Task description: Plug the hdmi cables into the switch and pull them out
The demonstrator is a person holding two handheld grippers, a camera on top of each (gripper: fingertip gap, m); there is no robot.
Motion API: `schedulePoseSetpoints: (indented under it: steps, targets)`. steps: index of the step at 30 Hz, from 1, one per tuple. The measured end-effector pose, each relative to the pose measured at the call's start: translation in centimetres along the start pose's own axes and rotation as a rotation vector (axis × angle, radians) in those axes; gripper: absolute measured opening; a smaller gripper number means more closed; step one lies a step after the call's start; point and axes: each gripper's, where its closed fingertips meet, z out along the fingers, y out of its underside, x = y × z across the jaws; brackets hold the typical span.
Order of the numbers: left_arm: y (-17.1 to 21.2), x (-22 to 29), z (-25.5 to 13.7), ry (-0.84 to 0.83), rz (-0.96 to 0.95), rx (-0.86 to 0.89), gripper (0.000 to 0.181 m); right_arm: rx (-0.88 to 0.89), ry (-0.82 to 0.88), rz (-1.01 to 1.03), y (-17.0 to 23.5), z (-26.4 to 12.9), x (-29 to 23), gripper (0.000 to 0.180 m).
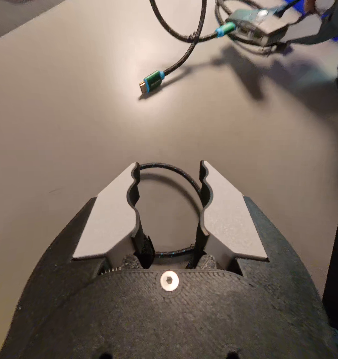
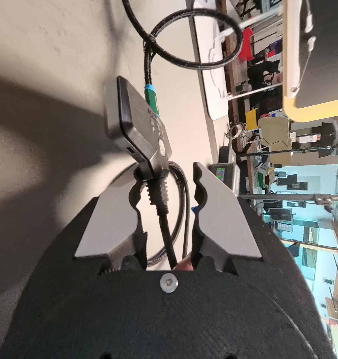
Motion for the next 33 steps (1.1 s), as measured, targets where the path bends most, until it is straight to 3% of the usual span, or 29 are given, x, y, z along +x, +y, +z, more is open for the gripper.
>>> schedulePoseSetpoints:
  steps: [8,15,17,20,22,27,33]
  targets:
    - [2.8,-2.9,1.4,-0.181,0.025,-0.172,0.071,0.088,0.013,-0.024,-3.0,-0.4,-0.8,0.057]
    - [3.5,-5.9,0.7,-0.302,-0.015,-0.175,0.069,0.196,-0.03,0.01,-3.8,-1.5,-0.7,0.062]
    - [4.3,-6.3,1.1,-0.308,-0.025,-0.207,0.061,0.246,-0.051,0.017,-4.5,-2.2,-0.9,0.062]
    - [3.6,-6.6,1.4,-0.318,-0.018,-0.167,0.015,0.317,-0.074,0.027,-5.9,-3.2,-1.1,0.061]
    - [3.0,-6.5,1.9,-0.302,-0.024,-0.143,0.014,0.376,-0.085,0.056,-6.9,-4.0,-1.1,0.059]
    - [-2.8,-4.3,2.3,-0.206,-0.106,0.161,0.01,0.544,-0.126,0.168,-9.7,-6.3,-0.7,0.05]
    - [-9.4,1.0,1.6,0.011,-0.229,0.52,0.007,0.635,-0.383,0.372,-11.9,-7.6,-2.8,0.056]
